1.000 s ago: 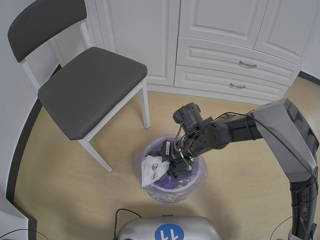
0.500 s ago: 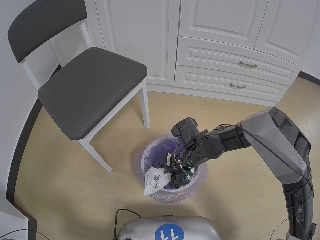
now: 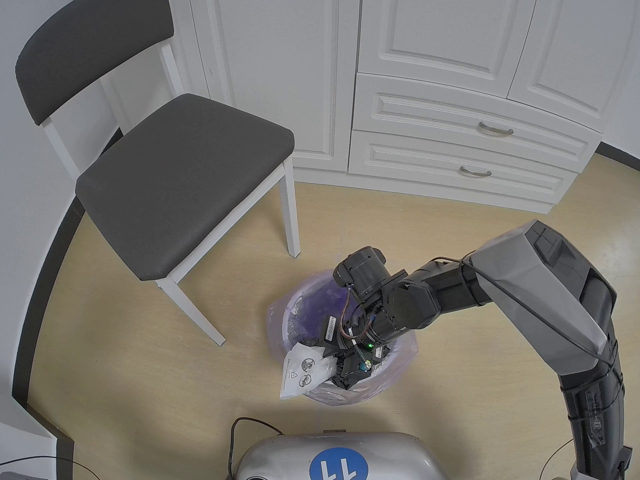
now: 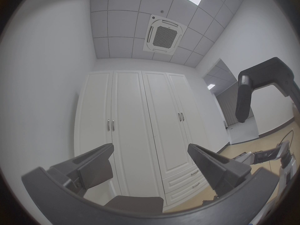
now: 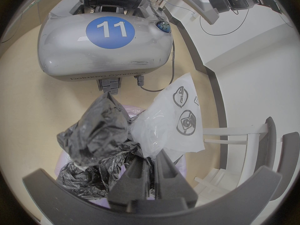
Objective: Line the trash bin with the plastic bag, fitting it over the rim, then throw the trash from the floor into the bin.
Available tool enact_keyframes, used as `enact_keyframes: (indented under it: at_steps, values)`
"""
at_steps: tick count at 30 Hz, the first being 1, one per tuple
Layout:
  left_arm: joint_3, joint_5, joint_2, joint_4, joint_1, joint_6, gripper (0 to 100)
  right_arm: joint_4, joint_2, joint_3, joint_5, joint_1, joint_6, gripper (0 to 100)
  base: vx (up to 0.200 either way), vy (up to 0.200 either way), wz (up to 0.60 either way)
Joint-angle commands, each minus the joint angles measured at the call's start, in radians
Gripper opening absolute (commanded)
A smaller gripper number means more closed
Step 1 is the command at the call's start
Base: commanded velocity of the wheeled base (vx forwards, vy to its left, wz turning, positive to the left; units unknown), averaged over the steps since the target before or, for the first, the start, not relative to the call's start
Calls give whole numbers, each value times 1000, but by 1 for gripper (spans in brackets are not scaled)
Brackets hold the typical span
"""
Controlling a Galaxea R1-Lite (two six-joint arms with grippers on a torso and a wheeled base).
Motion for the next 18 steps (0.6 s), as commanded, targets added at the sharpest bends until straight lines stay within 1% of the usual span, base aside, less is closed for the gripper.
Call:
enact_keyframes:
  at_steps: [1, 6, 9, 11, 13, 14, 18]
  values:
    - [30, -3, 22, -4, -12, 1, 100, -7, 5, -1, -1, -8, 9, 0, 0, 0, 0]
    - [30, 3, 33, 14, -12, 3, 100, -51, 5, 12, -3, -15, 11, 0, 0, 0, 0]
    - [20, 23, 34, 62, -10, -3, 100, -56, 5, 1, -4, -28, 12, 0, 0, 0, 0]
    - [11, 30, 34, 108, -12, -31, 100, -56, 11, -14, -6, -32, 28, 0, 0, 0, 0]
    - [11, 30, 34, 114, -12, -45, 100, -57, 14, -19, -7, -34, 31, 0, 0, 0, 0]
    - [11, 30, 36, 117, -12, -60, 100, -57, 16, -28, -7, -48, 31, 0, 0, 0, 0]
    - [10, 30, 34, 118, -12, -66, 100, -57, 20, -45, -9, -64, 32, 0, 0, 0, 0]
